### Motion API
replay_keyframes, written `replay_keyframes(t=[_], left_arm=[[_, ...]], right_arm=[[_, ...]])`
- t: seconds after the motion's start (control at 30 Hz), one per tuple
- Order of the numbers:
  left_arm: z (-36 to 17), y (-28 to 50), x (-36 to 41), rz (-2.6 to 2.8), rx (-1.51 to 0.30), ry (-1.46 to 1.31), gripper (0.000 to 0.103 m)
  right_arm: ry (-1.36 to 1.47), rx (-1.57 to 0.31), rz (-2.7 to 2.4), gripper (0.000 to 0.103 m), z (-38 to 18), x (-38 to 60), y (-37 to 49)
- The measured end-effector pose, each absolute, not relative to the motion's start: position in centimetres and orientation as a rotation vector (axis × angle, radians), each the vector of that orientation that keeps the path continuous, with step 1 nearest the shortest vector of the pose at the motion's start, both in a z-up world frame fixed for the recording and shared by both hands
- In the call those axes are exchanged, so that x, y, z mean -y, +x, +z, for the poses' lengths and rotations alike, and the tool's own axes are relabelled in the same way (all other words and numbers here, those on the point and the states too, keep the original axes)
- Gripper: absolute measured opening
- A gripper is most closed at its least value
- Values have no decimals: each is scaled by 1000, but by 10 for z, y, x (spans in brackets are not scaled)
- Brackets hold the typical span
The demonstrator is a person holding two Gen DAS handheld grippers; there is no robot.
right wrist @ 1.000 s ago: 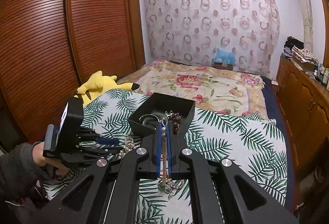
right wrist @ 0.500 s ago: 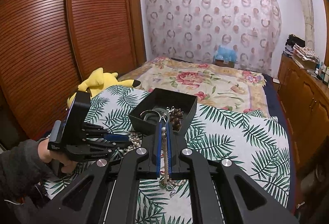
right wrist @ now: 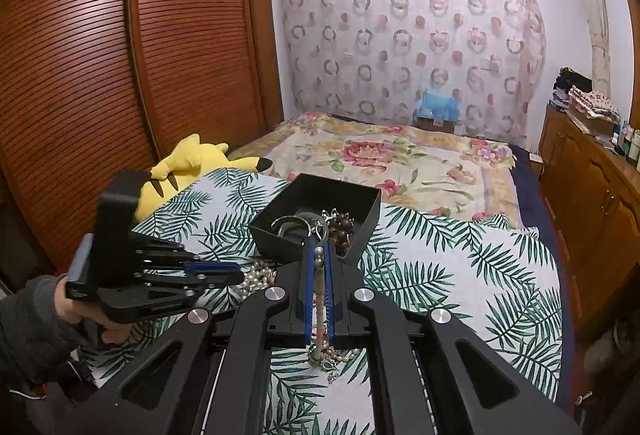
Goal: Organize jewelry
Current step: 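Hold the necklace over the box with the right tool while the left tool grasps the loose pearl strand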
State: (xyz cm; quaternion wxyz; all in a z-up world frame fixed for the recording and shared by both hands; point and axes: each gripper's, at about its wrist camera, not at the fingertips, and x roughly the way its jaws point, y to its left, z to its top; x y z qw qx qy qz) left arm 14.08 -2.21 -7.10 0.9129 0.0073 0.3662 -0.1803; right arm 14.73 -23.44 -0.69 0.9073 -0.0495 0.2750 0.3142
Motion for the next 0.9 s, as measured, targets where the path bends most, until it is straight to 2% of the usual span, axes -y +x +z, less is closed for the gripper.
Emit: replay_keyframes(t=[0.43, 0.9], left_arm=[[10, 109, 24, -385, -582, 21, 6], [64, 109, 29, -376, -479, 46, 6]], right_arm=[[-103, -521, 660, 6, 19, 231, 144], [-107, -470, 672, 6, 47, 226, 146]])
